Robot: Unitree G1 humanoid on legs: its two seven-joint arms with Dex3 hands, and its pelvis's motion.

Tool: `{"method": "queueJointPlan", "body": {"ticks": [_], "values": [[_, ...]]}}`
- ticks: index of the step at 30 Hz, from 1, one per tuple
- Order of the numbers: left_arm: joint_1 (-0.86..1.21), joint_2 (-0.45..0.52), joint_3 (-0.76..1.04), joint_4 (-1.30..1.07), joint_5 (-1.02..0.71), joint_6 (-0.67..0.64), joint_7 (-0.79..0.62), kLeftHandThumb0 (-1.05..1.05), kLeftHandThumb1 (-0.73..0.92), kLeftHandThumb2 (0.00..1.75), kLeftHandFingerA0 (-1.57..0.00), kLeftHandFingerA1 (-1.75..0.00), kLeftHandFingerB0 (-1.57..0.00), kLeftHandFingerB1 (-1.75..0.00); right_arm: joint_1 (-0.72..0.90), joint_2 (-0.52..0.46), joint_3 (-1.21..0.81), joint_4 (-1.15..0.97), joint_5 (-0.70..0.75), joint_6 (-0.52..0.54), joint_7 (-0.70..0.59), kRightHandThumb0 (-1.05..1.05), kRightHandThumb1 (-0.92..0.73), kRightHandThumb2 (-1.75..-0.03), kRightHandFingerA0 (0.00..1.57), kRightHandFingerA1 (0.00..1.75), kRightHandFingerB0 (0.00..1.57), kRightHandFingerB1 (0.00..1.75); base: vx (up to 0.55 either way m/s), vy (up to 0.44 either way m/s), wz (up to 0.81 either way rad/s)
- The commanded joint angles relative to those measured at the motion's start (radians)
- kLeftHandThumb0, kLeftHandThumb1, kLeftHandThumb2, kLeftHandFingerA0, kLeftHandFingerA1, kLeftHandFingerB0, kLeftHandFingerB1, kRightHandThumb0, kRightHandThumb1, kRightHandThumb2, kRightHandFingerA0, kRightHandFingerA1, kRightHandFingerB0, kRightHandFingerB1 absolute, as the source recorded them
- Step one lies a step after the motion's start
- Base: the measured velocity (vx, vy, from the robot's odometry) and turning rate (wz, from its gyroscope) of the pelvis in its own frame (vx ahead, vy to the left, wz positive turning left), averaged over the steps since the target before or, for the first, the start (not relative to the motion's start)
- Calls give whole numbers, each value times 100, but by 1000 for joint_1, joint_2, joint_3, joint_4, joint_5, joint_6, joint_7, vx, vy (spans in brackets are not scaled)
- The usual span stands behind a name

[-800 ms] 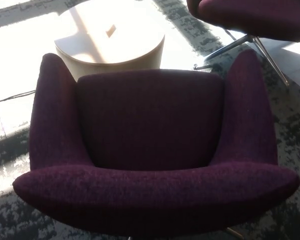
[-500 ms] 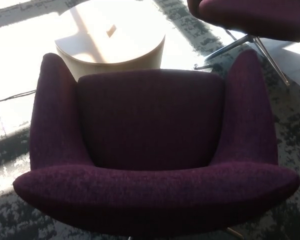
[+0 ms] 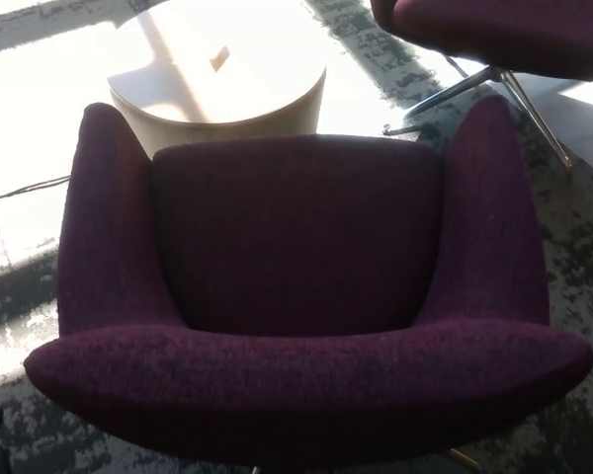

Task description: The robot stands in front of a sofa and uses its left hand to push the left side of the sofa

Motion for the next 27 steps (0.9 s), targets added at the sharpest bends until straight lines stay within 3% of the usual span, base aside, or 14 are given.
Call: {"method": "queueJointPlan", "body": {"ticks": [1,2,6,8,9,11,12,13,14,16,23,24,26,27], "values": [[-44,35,53,-13,-80,-38,-14,-83,92,125,0,-15,0,-12,6,-12,-3,21,-11,-60,-29,-60,-71,-62,64,56,47,37,0,0,0],[-54,40,59,-13,-83,-22,-8,-83,92,126,0,-15,0,-12,7,-11,-5,23,-8,-64,-26,-60,-57,-92,59,65,40,52,0,0,0],[-81,47,83,-8,-98,-20,-15,-79,85,104,0,-5,0,-2,4,-7,-11,30,-3,-69,-21,-57,-71,-61,66,57,48,37,0,0,0],[-93,54,88,-6,-101,-26,-26,-81,85,108,0,-4,0,-1,3,-7,-12,34,-4,-74,-21,-60,-58,-93,59,65,41,52,0,0,0],[-107,61,95,-5,-112,-11,-39,-82,87,114,0,-3,0,0,3,-10,-9,36,-10,-77,-25,-62,-72,-62,65,59,48,37,0,0,0],[-128,70,107,-2,-128,10,-61,-82,87,114,0,-3,0,0,3,-14,-3,38,-18,-81,-33,-62,-72,-62,65,59,48,37,0,0,0],[-145,81,104,3,-119,15,-53,-82,88,116,0,-4,0,-1,-2,-13,-5,41,-15,-83,-29,-62,-57,-93,59,65,41,52,0,0,0],[-160,94,102,7,-116,20,-55,-81,88,117,0,-5,0,-1,-2,-14,-1,42,-20,-85,-32,-59,-72,-62,62,54,47,38,0,0,0],[-166,100,101,10,-116,22,-57,-81,88,117,0,-5,0,-1,-2,-15,0,42,-22,-86,-34,-59,-72,-62,62,54,47,38,0,0,0],[-194,118,96,24,-114,35,-58,-80,89,117,0,-5,0,-2,0,-16,-1,41,-19,-82,-29,-62,-58,-94,59,65,39,51,0,0,0],[-295,162,70,89,-103,132,-63,-80,87,102,0,-9,0,-8,7,-11,-5,42,-16,-85,-33,-59,-56,-92,58,65,41,52,0,0,0],[-314,176,48,99,-85,161,-71,-75,92,127,0,-20,0,-17,6,-10,-5,41,-15,-81,-30,-58,-70,-61,63,53,47,38,0,0,0],[-349,184,17,122,-68,182,-102,-86,86,103,0,-4,0,-2,4,-11,-1,41,-21,-73,-34,-59,-56,-92,58,64,41,52,0,0,0],[-365,188,-1,134,-60,196,-109,-88,86,103,0,-5,0,-6,4,-9,-4,42,-16,-78,-31,-58,-70,-62,63,52,48,38,0,0,0]]}}
